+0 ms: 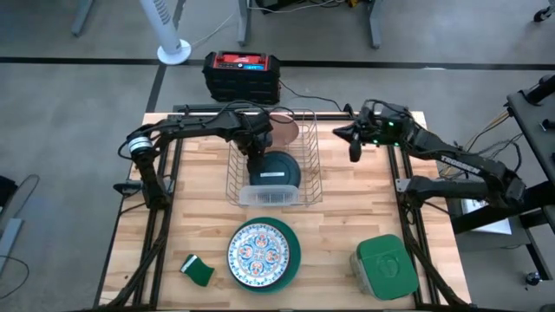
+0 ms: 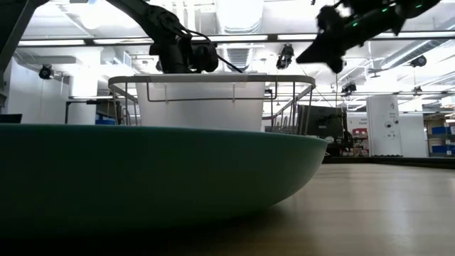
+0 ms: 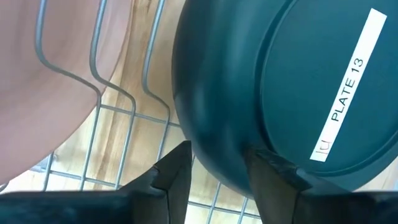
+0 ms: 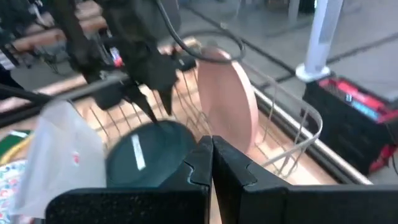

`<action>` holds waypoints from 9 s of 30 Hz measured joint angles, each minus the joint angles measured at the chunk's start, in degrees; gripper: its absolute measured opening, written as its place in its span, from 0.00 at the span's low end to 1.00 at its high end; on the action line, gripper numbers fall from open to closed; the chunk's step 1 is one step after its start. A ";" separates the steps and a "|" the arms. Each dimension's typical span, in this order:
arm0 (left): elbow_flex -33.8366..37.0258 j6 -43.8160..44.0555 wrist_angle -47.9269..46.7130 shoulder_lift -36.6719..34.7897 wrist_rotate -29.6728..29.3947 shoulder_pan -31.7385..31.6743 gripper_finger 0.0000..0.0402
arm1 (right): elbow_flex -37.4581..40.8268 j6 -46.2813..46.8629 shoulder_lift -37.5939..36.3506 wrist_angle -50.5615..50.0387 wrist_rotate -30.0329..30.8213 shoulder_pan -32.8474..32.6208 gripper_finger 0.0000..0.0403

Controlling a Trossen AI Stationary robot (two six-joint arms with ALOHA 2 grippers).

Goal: Sort dishes
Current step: Put the dark green plate in the dishwasher rack

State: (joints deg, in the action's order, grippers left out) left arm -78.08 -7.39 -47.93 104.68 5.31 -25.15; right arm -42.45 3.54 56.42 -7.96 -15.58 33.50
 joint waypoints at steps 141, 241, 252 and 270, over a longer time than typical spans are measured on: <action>12.33 3.54 15.95 -6.38 0.17 0.50 0.31 | -29.08 -5.43 51.32 -16.35 -2.58 -10.78 0.42; 12.74 1.74 20.42 -4.97 4.47 1.27 0.29 | -33.55 -13.08 43.31 -30.20 1.39 -10.29 0.28; 11.68 1.93 13.66 -5.90 4.69 1.33 0.29 | -33.84 -14.45 41.72 -33.92 2.01 -10.26 0.17; -1.25 -3.77 0.58 -6.16 5.25 1.33 0.29 | -28.05 -16.69 31.02 -33.57 9.71 -8.25 0.26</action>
State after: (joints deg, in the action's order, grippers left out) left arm -79.34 -11.16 -47.35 98.52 10.55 -23.82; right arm -70.50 -13.15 87.44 -41.53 -5.87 25.24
